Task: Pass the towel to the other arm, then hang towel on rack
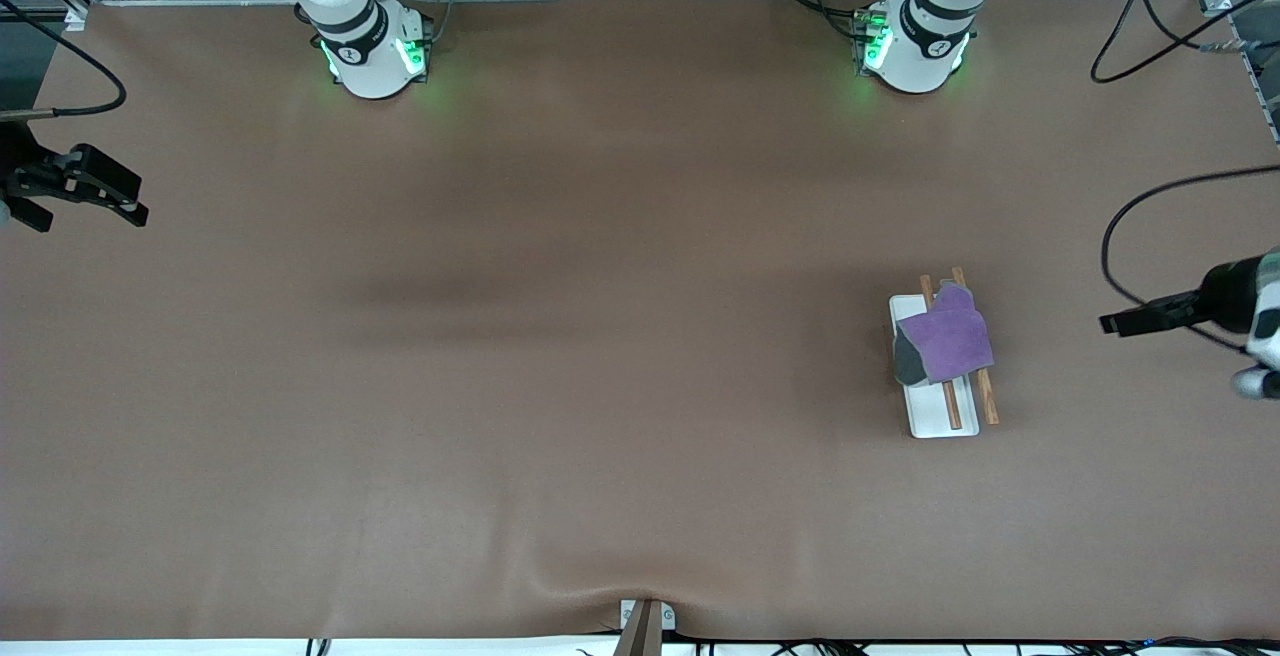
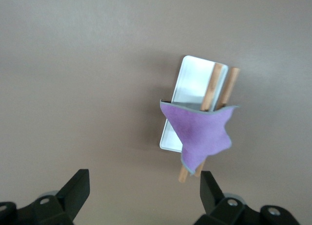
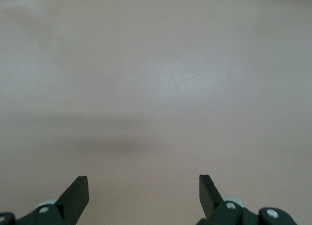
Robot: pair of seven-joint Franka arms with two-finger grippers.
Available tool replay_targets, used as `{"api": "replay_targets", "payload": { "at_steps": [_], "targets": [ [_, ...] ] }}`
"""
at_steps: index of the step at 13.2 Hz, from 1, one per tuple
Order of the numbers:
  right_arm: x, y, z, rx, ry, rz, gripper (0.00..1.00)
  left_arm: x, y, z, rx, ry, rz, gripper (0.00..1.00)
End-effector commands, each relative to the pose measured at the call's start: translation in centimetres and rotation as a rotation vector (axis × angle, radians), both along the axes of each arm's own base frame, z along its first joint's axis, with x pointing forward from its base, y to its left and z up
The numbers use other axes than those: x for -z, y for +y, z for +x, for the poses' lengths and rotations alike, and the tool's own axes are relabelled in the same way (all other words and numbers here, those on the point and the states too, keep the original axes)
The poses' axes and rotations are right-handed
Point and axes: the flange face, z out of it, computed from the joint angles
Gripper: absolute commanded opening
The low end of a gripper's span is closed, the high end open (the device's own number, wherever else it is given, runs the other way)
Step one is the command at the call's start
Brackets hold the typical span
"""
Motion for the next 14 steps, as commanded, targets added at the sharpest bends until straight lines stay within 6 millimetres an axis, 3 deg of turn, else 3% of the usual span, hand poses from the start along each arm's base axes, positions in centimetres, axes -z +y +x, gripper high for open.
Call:
{"api": "replay_targets", "payload": {
  "at_steps": [1,11,14],
  "targets": [
    [-0.6,-0.6,-0.4,0.008,0.002,-0.012,1.0,-4.6,-0.8,-2.3,0.067,-0.039,0.027,1.0],
    [-0.5,-0.4,-0.5,0.007,0.013,-0.01,1.0,-14.6,-4.3,-8.1,0.148,-0.114,0.044,1.0],
    [-0.5,-0.5,-0.5,0.008,0.013,-0.01,1.0,-14.7,-6.1,-8.5,0.227,-0.097,0.034,1.0]
  ]
}}
